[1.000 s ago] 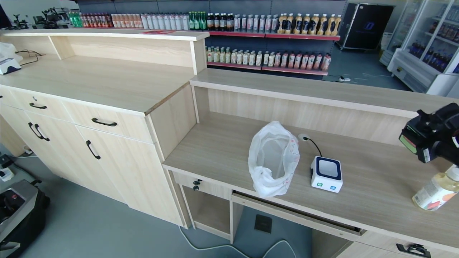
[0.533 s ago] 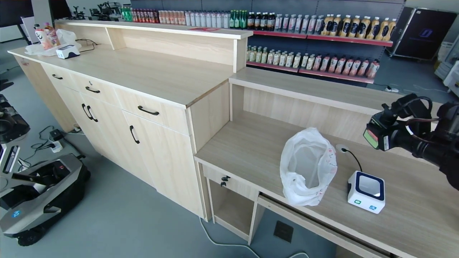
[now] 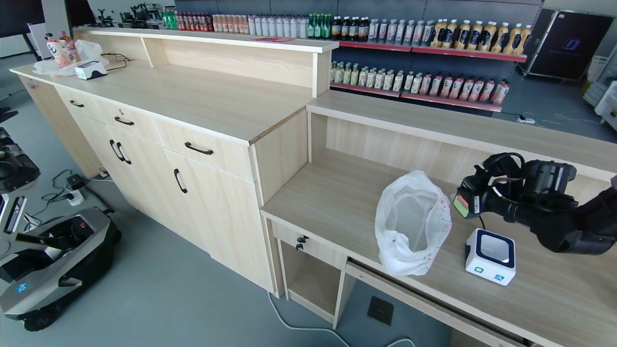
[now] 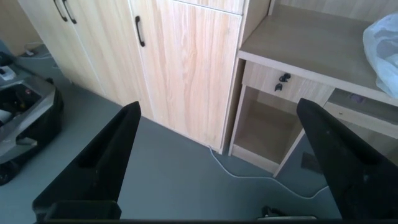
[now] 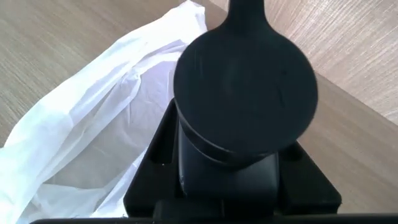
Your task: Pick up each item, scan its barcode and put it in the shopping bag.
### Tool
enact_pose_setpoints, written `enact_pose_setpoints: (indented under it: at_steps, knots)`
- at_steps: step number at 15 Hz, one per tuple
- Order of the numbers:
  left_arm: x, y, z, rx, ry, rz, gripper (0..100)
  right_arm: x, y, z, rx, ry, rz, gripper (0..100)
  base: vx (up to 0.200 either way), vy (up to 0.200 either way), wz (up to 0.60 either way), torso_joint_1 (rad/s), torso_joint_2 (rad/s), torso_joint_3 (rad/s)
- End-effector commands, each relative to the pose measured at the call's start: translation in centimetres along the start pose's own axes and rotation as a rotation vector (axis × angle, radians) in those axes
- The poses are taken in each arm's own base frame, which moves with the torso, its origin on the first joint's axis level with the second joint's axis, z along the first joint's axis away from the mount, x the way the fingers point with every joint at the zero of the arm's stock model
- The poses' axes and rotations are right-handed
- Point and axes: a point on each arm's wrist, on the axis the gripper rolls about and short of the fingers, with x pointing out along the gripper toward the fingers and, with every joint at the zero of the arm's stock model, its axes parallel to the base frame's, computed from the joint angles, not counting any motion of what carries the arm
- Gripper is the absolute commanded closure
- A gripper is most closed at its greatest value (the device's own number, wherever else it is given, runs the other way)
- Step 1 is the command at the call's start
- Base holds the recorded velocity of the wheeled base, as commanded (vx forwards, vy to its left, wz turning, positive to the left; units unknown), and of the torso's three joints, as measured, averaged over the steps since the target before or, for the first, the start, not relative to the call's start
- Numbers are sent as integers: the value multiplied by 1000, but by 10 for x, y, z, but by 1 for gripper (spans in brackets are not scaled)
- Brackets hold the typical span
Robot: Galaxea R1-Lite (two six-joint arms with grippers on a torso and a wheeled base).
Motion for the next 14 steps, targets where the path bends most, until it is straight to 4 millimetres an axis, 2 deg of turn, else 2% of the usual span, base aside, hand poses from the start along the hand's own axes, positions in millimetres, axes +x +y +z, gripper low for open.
enact_pose_setpoints:
  at_steps: [1,3,7,11,14]
  knots:
    - [0,0,0,0,0,0,0,32,4,-25,9,34,20,100,0,0,0,0,0,0]
    - [0,0,0,0,0,0,0,43,10,-31,23,32,57,100,0,0,0,0,0,0]
    - [0,0,0,0,0,0,0,52,26,-43,37,48,109,100,0,0,0,0,0,0]
    - [0,0,0,0,0,0,0,67,34,-41,67,9,123,100,0,0,0,0,0,0]
    - [0,0,0,0,0,0,0,75,41,-49,75,18,140,100,0,0,0,0,0,0]
